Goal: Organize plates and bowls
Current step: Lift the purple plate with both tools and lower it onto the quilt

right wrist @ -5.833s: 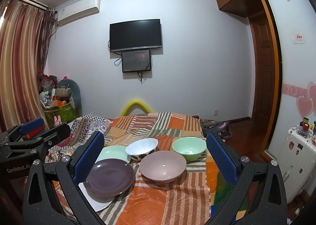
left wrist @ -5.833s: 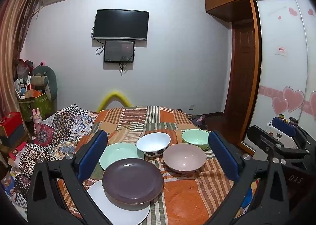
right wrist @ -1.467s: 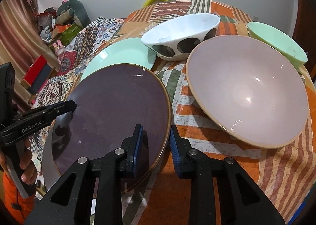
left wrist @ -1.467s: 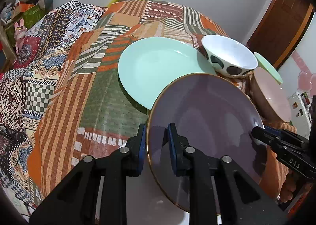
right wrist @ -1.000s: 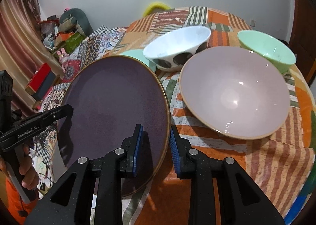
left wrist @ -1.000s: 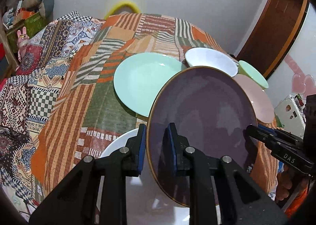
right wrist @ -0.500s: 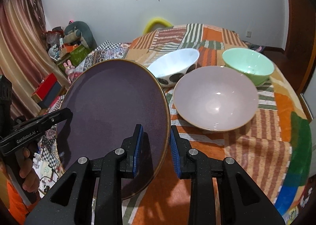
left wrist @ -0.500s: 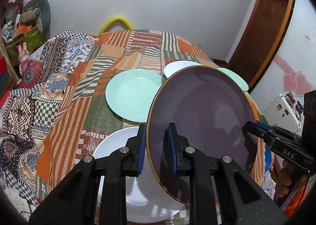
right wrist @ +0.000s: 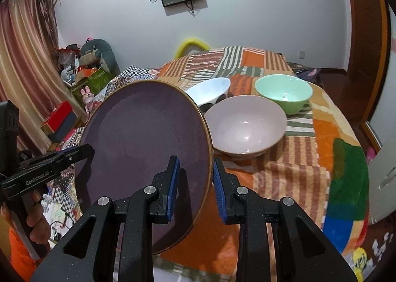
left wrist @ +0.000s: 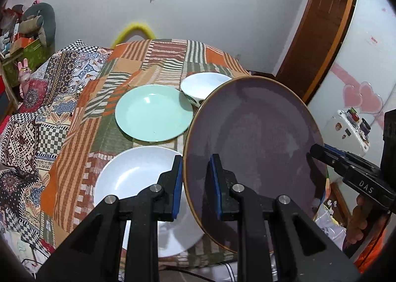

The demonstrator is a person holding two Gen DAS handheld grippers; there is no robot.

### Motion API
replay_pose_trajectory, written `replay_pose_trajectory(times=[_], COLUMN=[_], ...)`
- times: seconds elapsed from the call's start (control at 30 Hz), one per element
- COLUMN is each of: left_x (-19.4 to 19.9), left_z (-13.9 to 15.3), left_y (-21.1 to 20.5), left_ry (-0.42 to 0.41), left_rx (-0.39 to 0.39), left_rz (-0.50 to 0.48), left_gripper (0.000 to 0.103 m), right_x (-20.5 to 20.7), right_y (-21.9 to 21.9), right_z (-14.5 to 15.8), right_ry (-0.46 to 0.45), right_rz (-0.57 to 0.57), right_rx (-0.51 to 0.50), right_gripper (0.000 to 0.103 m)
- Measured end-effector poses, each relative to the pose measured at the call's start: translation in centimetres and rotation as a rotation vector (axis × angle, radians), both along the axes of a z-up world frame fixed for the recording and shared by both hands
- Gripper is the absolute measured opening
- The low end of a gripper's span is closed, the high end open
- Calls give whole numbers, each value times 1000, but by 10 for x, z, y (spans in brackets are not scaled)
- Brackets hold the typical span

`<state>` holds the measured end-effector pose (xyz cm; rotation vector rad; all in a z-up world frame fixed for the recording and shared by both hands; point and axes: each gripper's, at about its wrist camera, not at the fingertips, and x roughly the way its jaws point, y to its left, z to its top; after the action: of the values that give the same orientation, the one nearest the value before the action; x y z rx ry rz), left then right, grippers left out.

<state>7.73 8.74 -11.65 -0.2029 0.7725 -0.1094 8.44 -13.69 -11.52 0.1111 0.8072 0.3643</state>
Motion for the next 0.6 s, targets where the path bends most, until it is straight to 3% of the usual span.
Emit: replay_pose_trajectory(times=[0.6], left_x=[-6], left_z=[-25], left_y=[-37], left_ry=[99], left_rx=[-4], left_rz=[-53], left_gripper=[21], right_x=[-21], right_y=[-37], right_z=[-24], right_ry=[60], right_rz=[-44], right_rx=[-9], right_gripper=[24])
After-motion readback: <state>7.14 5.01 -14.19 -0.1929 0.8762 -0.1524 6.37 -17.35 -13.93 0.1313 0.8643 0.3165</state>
